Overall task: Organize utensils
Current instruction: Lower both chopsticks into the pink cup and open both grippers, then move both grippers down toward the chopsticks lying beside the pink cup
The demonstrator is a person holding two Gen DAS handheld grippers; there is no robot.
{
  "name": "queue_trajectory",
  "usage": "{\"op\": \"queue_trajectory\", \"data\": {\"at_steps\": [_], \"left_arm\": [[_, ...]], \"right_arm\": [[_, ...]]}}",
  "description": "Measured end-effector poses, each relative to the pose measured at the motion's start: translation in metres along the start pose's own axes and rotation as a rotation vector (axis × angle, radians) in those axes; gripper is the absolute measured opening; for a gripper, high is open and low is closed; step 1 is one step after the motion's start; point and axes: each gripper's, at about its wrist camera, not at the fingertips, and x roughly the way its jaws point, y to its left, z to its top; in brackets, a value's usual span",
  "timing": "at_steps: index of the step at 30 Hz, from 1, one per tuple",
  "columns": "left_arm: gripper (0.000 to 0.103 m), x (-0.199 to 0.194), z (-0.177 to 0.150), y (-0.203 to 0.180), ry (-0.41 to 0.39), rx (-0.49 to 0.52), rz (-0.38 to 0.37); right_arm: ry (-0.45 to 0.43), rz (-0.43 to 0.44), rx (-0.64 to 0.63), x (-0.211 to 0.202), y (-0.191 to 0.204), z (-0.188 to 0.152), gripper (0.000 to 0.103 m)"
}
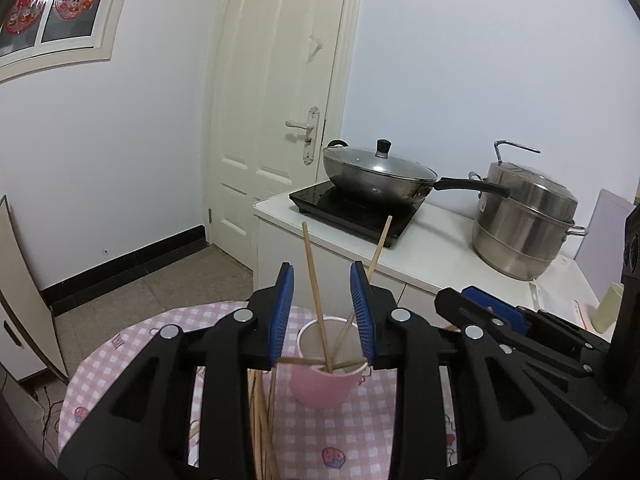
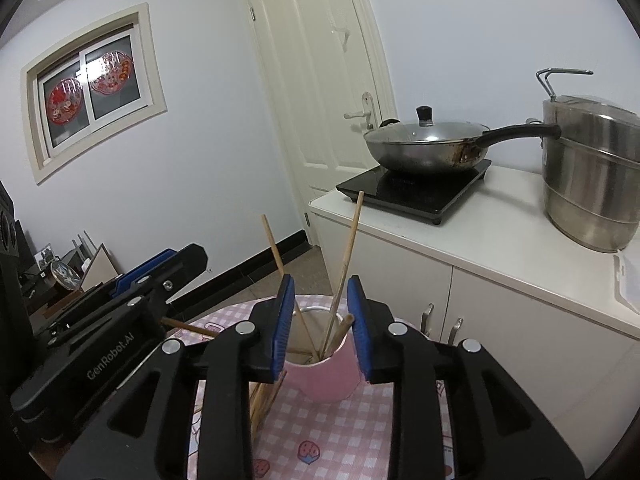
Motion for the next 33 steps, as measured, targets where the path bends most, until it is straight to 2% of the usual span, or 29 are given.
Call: {"op": "queue_trajectory", "data": {"at_steps": [2, 3, 4, 5, 15, 20, 27, 33], "left_arm": [[0.031, -0.009, -0.001, 0.002, 0.001, 0.001, 0.003], [0.037, -0.012, -0.002, 0.002, 0.001, 0.002, 0.006], [0.049, -0.016, -0.002, 0.004, 0.001, 0.002, 0.012], [0.051, -0.022, -0.004, 0.006, -0.007, -0.001, 0.018], [0.052, -0.074, -0.011, 0.038, -0.006, -0.003, 0.04], [0.052, -0.092, -0.022, 0.06, 0.015, 0.002, 0.055], [0.052, -0.089, -0.042, 0.087, 0.076, -0.001, 0.057], [0.052, -0.067, -0.064, 0.109, 0.169, -0.01, 0.033]], "right_arm": [[-0.002, 0.001, 0.0, -0.005, 0.003, -0.002, 0.027], [-0.003, 0.0, 0.001, -0.008, 0.003, -0.003, 0.028], [-0.007, -0.001, 0.005, -0.014, 0.004, -0.006, 0.028], [-0.007, -0.001, 0.005, -0.014, 0.004, -0.006, 0.028], [-0.061, -0.017, 0.017, -0.055, 0.012, -0.011, 0.033], [-0.061, -0.014, 0.013, -0.066, 0.023, -0.024, 0.034], [-0.007, 0.01, -0.005, -0.051, 0.045, -0.049, 0.034], [0.057, 0.027, -0.029, -0.025, 0.064, -0.071, 0.034]]}}
